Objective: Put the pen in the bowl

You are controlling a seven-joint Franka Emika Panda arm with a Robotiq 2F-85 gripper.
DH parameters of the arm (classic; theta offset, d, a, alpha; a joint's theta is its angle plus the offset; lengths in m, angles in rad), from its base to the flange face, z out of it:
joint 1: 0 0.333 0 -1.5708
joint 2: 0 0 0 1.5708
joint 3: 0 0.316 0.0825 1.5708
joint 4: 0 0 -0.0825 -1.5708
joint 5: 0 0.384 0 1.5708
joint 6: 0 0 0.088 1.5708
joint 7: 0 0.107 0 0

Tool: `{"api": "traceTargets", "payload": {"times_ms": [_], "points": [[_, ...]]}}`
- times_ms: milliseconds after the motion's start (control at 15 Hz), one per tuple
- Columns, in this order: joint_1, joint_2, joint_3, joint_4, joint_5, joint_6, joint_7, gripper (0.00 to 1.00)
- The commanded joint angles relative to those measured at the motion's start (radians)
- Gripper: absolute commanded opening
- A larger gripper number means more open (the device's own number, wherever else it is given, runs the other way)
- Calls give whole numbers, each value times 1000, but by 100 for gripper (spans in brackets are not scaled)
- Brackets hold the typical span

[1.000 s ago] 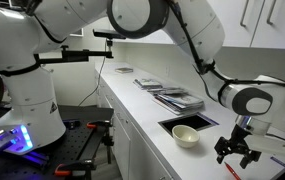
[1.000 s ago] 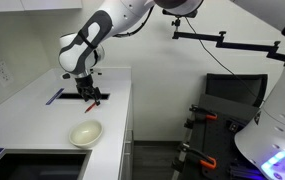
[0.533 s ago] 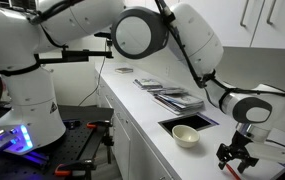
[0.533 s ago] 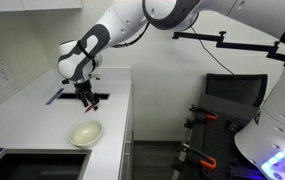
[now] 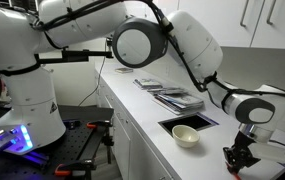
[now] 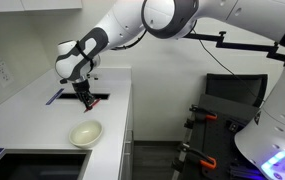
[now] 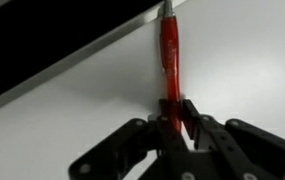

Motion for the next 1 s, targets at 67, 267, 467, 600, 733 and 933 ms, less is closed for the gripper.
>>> {"api": "traceTargets", "payload": {"times_ms": [67, 267, 467, 600, 733, 933], "points": [[-9, 19, 16, 43, 21, -38, -17, 4], [-55, -29, 74, -11, 73, -14, -38, 4], [-133, -89, 182, -76, 154, -3, -113, 4], [-172, -135, 243, -126, 194, -17, -150, 4], [-189, -178, 279, -178, 201, -52, -157, 4], [-137, -248, 230, -269, 246, -105, -129, 4]]}}
